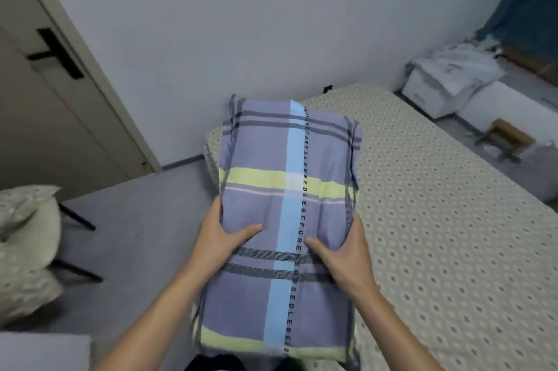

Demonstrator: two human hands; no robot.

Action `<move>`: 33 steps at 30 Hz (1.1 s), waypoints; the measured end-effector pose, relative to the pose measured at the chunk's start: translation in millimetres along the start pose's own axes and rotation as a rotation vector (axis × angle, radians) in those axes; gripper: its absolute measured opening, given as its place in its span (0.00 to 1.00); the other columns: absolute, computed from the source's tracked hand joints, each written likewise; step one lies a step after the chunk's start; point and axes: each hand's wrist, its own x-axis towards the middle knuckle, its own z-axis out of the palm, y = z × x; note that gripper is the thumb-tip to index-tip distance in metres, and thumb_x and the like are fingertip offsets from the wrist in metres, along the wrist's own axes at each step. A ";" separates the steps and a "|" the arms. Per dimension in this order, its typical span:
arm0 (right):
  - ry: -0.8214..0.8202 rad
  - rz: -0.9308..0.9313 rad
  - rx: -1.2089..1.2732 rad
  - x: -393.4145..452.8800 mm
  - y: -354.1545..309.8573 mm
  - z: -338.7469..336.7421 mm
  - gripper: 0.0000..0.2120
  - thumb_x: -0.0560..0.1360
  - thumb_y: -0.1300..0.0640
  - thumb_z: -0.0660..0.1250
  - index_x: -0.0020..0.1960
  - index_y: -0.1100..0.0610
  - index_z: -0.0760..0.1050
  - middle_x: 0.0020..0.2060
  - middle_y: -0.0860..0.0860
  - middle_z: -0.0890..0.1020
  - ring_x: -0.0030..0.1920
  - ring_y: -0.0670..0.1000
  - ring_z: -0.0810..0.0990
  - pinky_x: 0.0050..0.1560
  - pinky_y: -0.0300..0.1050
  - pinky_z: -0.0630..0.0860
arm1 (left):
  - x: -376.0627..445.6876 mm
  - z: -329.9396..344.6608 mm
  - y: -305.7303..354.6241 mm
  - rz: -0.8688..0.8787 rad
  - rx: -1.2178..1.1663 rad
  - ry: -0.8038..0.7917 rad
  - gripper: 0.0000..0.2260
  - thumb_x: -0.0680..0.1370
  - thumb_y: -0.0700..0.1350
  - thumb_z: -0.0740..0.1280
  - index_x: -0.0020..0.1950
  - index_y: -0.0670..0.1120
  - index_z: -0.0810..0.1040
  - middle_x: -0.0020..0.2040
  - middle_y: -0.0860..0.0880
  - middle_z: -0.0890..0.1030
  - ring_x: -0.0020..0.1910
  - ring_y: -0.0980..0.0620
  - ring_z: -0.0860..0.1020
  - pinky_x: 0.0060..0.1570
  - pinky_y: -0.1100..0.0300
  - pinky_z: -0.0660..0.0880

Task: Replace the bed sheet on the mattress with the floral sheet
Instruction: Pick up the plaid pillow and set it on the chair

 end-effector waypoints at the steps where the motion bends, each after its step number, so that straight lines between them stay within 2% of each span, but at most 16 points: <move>1: -0.034 -0.026 0.003 6.6 -12.1 23.0 0.49 0.60 0.34 0.81 0.74 0.44 0.64 0.67 0.41 0.75 0.67 0.45 0.76 0.69 0.54 0.75 | 1.6 -23.0 -5.5 -0.008 0.005 0.051 0.29 0.67 0.51 0.84 0.62 0.62 0.73 0.55 0.68 0.82 0.54 0.68 0.80 0.49 0.69 0.77; 3: -0.094 -0.064 0.015 18.5 -37.4 69.4 0.49 0.60 0.35 0.82 0.74 0.44 0.63 0.68 0.40 0.74 0.67 0.44 0.76 0.68 0.53 0.75 | 6.6 -66.6 -17.8 -0.017 -0.007 0.141 0.28 0.68 0.51 0.83 0.61 0.61 0.73 0.53 0.67 0.82 0.52 0.69 0.80 0.45 0.72 0.76; 5: -0.153 -0.086 0.020 28.7 -61.7 116.7 0.48 0.60 0.35 0.82 0.74 0.43 0.63 0.67 0.39 0.74 0.67 0.44 0.76 0.67 0.52 0.76 | 16.9 -110.0 -31.7 -0.027 -0.036 0.200 0.28 0.69 0.51 0.83 0.63 0.58 0.74 0.54 0.66 0.82 0.53 0.68 0.80 0.46 0.72 0.77; 12: -0.336 -0.125 0.030 58.5 -136.1 274.2 0.51 0.60 0.35 0.83 0.75 0.40 0.60 0.70 0.38 0.73 0.69 0.43 0.74 0.70 0.53 0.74 | 66.9 -258.0 -75.2 -0.059 -0.062 0.363 0.22 0.72 0.53 0.80 0.62 0.59 0.76 0.56 0.62 0.83 0.55 0.61 0.82 0.54 0.55 0.80; 17: -0.495 -0.212 -0.015 72.8 -175.3 354.6 0.59 0.61 0.34 0.82 0.82 0.41 0.52 0.77 0.34 0.59 0.76 0.35 0.59 0.77 0.42 0.60 | 89.2 -334.5 -92.6 -0.106 -0.065 0.480 0.19 0.73 0.58 0.78 0.61 0.57 0.78 0.55 0.59 0.84 0.54 0.58 0.83 0.55 0.48 0.81; 19: -0.551 -0.224 -0.048 83.3 -186.3 384.1 0.59 0.61 0.34 0.82 0.82 0.42 0.52 0.77 0.33 0.58 0.76 0.35 0.58 0.76 0.42 0.60 | 97.7 -357.9 -103.1 -0.132 -0.073 0.520 0.19 0.73 0.61 0.77 0.60 0.58 0.78 0.55 0.58 0.85 0.54 0.57 0.84 0.55 0.44 0.81; 24: -0.681 -0.255 -0.101 124.6 -213.3 456.5 0.57 0.63 0.35 0.81 0.82 0.43 0.52 0.76 0.35 0.60 0.76 0.37 0.59 0.75 0.42 0.60 | 130.5 -402.5 -130.3 -0.190 -0.085 0.640 0.24 0.71 0.67 0.75 0.62 0.59 0.77 0.57 0.59 0.84 0.56 0.57 0.83 0.58 0.44 0.80; 27: -0.738 -0.276 -0.117 158.6 -227.5 499.8 0.56 0.64 0.37 0.82 0.82 0.42 0.53 0.76 0.35 0.61 0.75 0.37 0.60 0.76 0.43 0.61 | 162.2 -423.9 -140.2 -0.211 -0.081 0.699 0.23 0.75 0.61 0.76 0.67 0.58 0.76 0.60 0.60 0.83 0.59 0.57 0.82 0.62 0.46 0.79; 29: -0.786 -0.284 -0.116 184.4 -239.1 531.6 0.56 0.64 0.38 0.82 0.82 0.42 0.53 0.76 0.37 0.62 0.75 0.39 0.61 0.77 0.45 0.62 | 187.2 -441.3 -146.0 -0.248 -0.077 0.740 0.23 0.75 0.56 0.76 0.68 0.57 0.76 0.60 0.59 0.83 0.58 0.59 0.82 0.63 0.46 0.79; 33: -0.934 -0.331 -0.136 247.6 -277.3 601.6 0.55 0.65 0.36 0.80 0.82 0.43 0.52 0.79 0.43 0.62 0.77 0.48 0.64 0.77 0.51 0.64 | 241.3 -476.4 -150.7 -0.335 0.006 0.838 0.31 0.75 0.60 0.75 0.75 0.58 0.69 0.65 0.58 0.79 0.61 0.58 0.79 0.64 0.50 0.76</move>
